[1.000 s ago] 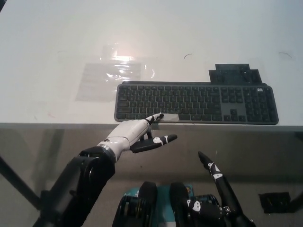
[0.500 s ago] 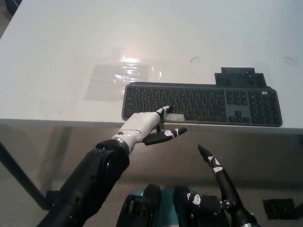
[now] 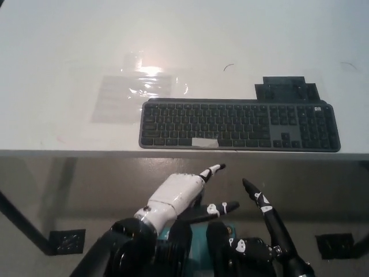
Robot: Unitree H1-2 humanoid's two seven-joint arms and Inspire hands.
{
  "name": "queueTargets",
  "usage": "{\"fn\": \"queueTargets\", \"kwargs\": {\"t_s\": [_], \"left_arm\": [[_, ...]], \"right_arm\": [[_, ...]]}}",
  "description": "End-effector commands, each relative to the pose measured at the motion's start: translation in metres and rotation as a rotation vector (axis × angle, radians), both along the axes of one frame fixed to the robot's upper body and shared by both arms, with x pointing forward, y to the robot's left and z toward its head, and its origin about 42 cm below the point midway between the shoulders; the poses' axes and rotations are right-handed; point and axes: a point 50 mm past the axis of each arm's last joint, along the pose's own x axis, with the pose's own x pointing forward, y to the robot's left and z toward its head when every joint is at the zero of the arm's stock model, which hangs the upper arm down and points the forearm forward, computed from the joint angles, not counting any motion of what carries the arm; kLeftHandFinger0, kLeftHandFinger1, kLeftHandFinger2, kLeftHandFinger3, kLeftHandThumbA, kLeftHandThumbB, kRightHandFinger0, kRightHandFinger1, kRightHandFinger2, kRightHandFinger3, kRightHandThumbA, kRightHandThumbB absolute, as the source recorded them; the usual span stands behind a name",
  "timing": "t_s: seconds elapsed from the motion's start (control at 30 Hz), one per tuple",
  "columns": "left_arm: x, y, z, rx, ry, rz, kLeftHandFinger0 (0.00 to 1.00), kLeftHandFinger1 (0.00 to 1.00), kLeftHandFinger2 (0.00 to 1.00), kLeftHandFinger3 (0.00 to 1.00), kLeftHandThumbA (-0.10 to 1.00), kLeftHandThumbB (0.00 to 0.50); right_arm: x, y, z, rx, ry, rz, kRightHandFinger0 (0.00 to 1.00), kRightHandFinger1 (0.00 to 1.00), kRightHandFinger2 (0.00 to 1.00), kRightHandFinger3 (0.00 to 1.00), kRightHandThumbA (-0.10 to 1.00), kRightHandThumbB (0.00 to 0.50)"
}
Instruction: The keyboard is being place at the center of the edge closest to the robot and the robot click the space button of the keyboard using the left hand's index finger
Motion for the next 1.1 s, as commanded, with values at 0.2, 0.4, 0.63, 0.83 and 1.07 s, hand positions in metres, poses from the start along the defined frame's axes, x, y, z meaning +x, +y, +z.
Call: {"fn": "queueTargets", "kwargs": {"t_s": [0.2, 0.4, 0.63, 0.83, 1.07], "left_arm": [[-0.109, 0.036, 0.170, -0.418, -0.338, -0.242, 0.00, 0.00, 0.01, 1.00, 1.00, 0.500], [-0.120, 0.074, 0.174, -0.721, -0.407, -0.292, 0.21, 0.07, 0.14, 1.00, 1.00, 0.414], [-0.113, 0.102, 0.127, -0.754, -0.227, -0.194, 1.00, 1.00, 1.00, 1.00, 1.00, 0.424], [-0.111, 0.117, 0.066, -0.726, -0.046, -0.070, 1.00, 1.00, 1.00, 1.00, 1.00, 0.403], [-0.099, 0.120, -0.013, -0.712, 0.072, 0.082, 1.00, 1.00, 1.00, 1.00, 1.00, 0.406]], "right_arm": [[0.006, 0.004, 0.013, 0.033, -0.077, 0.010, 1.00, 1.00, 1.00, 1.00, 1.00, 0.362], [0.004, 0.005, 0.011, 0.037, -0.071, 0.008, 1.00, 1.00, 1.00, 1.00, 1.00, 0.341], [0.004, 0.005, 0.010, 0.035, -0.072, 0.004, 1.00, 1.00, 1.00, 1.00, 1.00, 0.340], [0.003, 0.005, 0.008, 0.043, -0.071, 0.000, 1.00, 1.00, 1.00, 1.00, 1.00, 0.336], [0.002, 0.006, 0.008, 0.043, -0.063, 0.000, 1.00, 1.00, 1.00, 1.00, 1.00, 0.337]]}}
